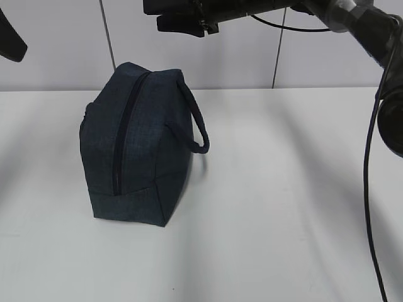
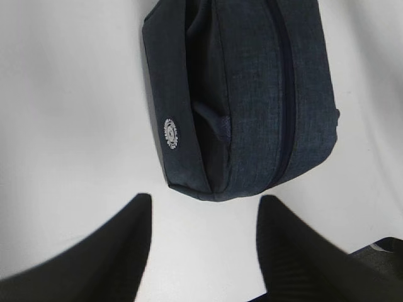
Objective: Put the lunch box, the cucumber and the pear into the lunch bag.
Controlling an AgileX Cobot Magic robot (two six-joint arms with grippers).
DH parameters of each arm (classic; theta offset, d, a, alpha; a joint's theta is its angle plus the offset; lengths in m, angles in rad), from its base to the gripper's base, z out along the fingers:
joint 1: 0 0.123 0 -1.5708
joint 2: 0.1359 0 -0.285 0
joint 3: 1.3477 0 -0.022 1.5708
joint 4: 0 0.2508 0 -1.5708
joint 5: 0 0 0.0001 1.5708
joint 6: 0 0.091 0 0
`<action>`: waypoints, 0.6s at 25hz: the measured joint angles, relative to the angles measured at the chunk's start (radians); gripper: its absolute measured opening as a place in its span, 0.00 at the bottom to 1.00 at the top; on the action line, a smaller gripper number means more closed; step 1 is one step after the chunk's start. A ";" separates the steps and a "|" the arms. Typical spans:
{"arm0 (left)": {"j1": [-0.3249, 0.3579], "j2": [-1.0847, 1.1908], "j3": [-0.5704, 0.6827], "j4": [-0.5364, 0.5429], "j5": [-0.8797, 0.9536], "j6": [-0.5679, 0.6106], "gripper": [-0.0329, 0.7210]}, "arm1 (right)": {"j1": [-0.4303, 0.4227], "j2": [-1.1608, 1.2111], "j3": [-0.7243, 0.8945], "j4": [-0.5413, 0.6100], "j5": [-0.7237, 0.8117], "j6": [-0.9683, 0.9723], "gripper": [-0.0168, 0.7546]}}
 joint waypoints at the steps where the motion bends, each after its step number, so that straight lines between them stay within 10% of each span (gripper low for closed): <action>1: 0.000 -0.008 0.002 0.001 0.000 0.000 0.55 | 0.000 -0.008 0.017 0.000 0.000 0.000 0.60; 15: 0.000 -0.071 0.086 0.011 -0.004 -0.015 0.55 | 0.000 -0.449 0.628 0.000 0.000 -0.067 0.60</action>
